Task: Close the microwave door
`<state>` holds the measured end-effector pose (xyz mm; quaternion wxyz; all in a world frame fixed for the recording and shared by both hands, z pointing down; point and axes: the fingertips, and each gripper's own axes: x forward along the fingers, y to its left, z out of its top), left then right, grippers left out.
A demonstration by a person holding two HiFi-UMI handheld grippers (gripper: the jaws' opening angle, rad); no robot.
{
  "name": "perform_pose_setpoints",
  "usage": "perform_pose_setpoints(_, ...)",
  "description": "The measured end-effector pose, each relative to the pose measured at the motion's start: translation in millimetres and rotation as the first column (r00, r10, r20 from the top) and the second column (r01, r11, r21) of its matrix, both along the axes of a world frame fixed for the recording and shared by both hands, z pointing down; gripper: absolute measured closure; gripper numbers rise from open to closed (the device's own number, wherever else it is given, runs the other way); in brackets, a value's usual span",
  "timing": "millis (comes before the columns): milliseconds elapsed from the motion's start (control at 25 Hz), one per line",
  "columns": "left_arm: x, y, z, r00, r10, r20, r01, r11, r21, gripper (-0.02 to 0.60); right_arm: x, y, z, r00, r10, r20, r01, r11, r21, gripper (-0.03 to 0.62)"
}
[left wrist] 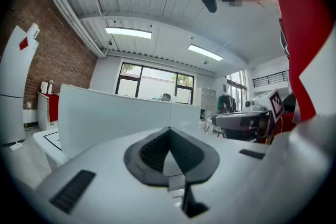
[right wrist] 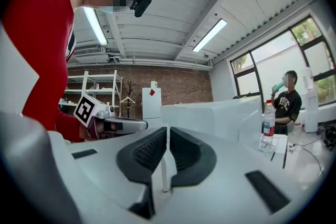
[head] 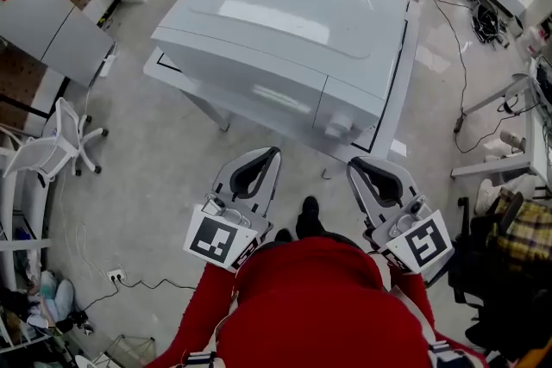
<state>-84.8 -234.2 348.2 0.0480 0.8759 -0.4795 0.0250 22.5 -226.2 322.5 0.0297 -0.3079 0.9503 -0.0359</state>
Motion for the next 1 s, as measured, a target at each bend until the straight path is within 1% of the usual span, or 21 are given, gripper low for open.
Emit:
perform_pose_setpoints(80,-1.4,2.0,-0.8,1.0,-0.005,-0.012,0.005,1.0,0.0,0.572,-4.8,3.2,2.7,1.0,-0.015,-0.009,0.015,1.0,0.004,0.579)
perform_pose_setpoints(280,-3.7,5.9,2.1,1.0,-0.009,-0.007,0.009,1.0,-0.009,0.572,-13.9,5.2,5.5,0.999,-0.04,-0.005,0.04,0.999,-0.001,0.582)
perform_pose_setpoints(480,-2.8,7.4,5.1,1.0,0.004,0.012,-0.004,1.0,-0.012,0.572,-16.5,4.0,10.2,0.999,-0.036,-0.008,0.036,0.999,-0.009,0.582)
perform_pose_setpoints(800,0.0,4.8,8.2,1.0,0.021,0.0,-0.021,0.999,-0.029,0.572,-17.4,1.4,12.0,1.0,-0.015,-0.025,0.015,1.0,-0.012,0.582)
perform_pose_setpoints(1000,-0.5,4.0,9.5,0.999,0.023,-0.026,-0.024,0.999,-0.041,0.572,-16.7,0.2,13.0,1.0,-0.009,-0.029,0.008,1.0,-0.015,0.582)
